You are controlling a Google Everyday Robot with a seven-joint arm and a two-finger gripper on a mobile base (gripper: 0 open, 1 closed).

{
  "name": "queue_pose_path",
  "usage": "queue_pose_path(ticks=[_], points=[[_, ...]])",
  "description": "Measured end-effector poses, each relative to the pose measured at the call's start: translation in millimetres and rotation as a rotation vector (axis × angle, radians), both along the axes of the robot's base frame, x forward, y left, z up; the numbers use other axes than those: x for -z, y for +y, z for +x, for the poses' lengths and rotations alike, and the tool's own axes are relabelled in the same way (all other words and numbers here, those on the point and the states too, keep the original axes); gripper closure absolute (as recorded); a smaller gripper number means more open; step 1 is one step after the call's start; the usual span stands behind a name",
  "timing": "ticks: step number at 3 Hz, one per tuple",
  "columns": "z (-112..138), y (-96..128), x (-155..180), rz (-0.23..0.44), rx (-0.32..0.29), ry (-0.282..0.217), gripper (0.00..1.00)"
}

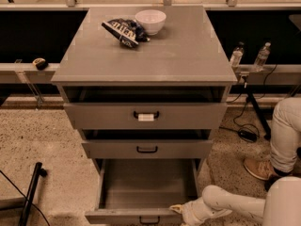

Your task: Open bottom drawer

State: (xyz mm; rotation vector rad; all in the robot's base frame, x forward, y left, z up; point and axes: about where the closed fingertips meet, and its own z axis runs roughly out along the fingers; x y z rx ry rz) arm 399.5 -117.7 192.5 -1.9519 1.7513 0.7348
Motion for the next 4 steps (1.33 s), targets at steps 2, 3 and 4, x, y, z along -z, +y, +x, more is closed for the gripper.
queue_pose_path(ticks=[2, 3, 4], points=[[-27, 18, -4, 0.029, -0.068, 0.045, 0.48], [-19, 16, -5, 0.026, -0.064, 0.045, 0.51], [-15, 16, -4, 0.026, -0.064, 0.045, 0.29]])
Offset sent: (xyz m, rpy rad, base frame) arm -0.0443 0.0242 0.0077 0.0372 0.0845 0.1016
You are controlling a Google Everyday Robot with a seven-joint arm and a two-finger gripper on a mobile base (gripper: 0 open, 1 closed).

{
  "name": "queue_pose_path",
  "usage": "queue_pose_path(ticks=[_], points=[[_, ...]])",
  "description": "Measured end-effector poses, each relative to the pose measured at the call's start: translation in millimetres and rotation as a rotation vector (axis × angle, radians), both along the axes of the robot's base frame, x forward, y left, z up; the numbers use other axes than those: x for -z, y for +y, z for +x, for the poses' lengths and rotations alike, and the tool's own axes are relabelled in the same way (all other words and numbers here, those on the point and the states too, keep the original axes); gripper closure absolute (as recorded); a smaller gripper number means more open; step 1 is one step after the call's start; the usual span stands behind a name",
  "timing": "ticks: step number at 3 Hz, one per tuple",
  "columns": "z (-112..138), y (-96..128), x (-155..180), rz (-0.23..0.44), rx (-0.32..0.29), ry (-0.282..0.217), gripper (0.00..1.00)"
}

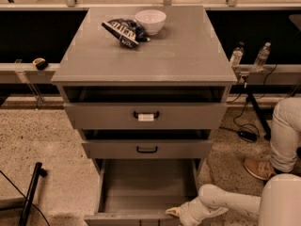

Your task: Open bottom drawer

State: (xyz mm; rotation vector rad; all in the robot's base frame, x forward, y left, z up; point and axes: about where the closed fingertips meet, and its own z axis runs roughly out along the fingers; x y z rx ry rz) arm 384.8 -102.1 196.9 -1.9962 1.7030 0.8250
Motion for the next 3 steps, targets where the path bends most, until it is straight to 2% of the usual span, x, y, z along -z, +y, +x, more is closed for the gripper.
queue_pose_path(ticks=[1, 2, 3], points=[[0.0, 0.0, 0.0, 0.0, 0.0, 0.0, 0.05], [0.0, 0.0, 0.0, 0.0, 0.0, 0.0, 0.0], [9.4, 2.8, 0.9, -0.012, 0.0, -0.003, 0.0]])
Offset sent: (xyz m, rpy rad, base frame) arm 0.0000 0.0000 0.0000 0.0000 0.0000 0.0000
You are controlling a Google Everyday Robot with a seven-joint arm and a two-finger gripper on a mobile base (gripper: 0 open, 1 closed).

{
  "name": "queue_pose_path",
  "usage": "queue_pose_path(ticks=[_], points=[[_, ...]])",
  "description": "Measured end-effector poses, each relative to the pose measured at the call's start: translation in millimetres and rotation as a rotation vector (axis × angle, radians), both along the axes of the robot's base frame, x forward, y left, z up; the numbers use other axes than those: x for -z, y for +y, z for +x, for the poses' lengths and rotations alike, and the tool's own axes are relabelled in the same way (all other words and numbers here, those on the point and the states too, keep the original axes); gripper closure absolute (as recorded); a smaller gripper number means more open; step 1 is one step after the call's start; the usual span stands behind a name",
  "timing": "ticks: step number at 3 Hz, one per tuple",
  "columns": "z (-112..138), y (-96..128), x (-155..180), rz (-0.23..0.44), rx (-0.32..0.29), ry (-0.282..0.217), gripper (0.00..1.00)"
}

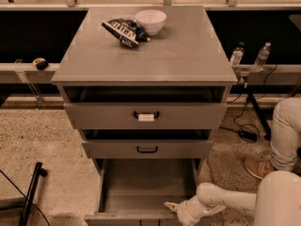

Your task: Open bottom drawer

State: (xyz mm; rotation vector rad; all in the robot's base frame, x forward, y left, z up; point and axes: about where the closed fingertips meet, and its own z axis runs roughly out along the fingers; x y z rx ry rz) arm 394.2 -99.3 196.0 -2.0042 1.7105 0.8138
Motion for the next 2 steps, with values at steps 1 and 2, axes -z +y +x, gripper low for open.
queue_pose_path(ticks=[1, 2], points=[[19, 4, 3, -0.029, 0.014, 0.011, 0.0], [29, 10, 9, -0.041, 0.007, 0.041, 0.19]])
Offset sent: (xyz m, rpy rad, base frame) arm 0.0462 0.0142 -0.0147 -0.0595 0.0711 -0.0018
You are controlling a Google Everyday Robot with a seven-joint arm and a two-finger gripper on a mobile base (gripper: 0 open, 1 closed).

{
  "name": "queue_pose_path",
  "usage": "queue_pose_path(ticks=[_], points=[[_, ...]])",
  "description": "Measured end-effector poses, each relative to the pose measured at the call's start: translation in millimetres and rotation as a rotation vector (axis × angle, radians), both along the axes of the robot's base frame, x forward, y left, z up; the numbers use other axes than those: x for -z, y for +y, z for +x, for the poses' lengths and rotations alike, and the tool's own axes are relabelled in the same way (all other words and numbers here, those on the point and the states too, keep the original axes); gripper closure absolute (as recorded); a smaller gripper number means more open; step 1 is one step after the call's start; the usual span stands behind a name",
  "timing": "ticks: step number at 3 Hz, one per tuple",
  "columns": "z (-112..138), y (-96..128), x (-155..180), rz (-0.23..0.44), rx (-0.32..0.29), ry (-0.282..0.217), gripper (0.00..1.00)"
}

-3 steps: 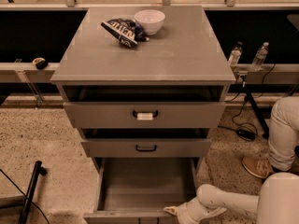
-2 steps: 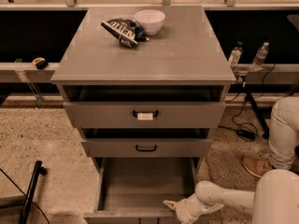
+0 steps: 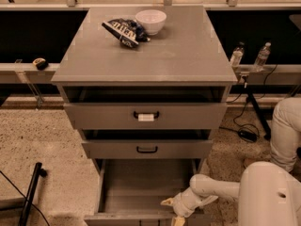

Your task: Open bottom drawer

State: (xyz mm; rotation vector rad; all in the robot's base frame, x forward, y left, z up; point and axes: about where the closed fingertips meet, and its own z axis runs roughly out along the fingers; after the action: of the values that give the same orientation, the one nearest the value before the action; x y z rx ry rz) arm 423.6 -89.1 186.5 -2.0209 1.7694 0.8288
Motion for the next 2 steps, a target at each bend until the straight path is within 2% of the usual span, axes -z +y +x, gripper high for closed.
queue_pose_path(ticks=[1, 2], points=[[-14, 4, 9, 0.002, -0.008, 0.052, 0.24], [-35, 6, 12, -0.004, -0.014, 0.092, 0.24]])
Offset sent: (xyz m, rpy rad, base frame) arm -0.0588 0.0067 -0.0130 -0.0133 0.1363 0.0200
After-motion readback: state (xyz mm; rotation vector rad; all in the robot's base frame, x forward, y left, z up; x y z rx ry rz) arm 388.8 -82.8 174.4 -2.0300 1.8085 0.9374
